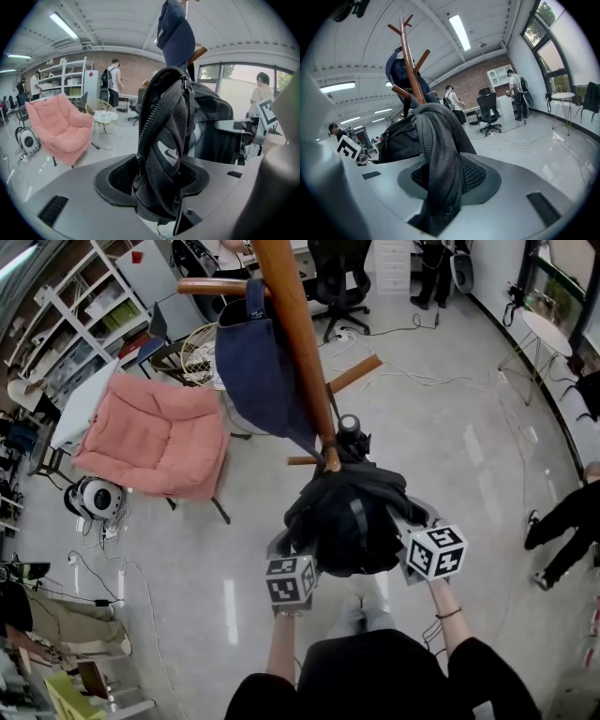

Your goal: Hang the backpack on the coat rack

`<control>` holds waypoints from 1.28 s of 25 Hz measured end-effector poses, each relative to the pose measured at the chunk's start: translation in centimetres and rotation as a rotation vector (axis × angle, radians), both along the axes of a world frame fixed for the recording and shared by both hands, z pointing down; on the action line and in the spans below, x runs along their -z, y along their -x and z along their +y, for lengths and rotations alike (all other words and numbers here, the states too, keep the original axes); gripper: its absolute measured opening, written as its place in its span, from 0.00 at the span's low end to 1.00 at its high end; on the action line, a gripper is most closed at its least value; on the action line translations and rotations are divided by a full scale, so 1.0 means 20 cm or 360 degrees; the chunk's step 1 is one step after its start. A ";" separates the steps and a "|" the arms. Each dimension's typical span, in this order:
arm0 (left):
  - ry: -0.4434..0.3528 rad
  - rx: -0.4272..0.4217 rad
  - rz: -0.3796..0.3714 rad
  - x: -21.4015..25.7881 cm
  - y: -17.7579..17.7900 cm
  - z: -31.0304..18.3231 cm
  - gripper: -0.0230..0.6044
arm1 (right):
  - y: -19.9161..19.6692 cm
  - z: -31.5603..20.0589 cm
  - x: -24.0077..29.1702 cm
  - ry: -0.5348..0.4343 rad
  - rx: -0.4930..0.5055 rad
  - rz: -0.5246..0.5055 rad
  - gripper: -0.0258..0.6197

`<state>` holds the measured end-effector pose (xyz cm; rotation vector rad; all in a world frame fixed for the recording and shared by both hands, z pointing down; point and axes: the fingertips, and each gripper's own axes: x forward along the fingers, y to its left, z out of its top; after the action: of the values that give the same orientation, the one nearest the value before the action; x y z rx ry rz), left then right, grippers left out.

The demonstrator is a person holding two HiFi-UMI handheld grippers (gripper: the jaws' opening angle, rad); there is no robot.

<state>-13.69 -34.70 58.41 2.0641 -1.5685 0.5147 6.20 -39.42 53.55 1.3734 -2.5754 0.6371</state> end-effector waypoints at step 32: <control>-0.0453 0.0167 -0.0113 0.50 0.13 0.20 0.23 | 0.01 0.27 0.40 -0.0287 0.0149 -0.0171 0.21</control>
<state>-16.21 -30.73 48.38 2.1720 -1.8728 0.3459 5.94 -34.00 45.46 1.2913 -2.8242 0.4868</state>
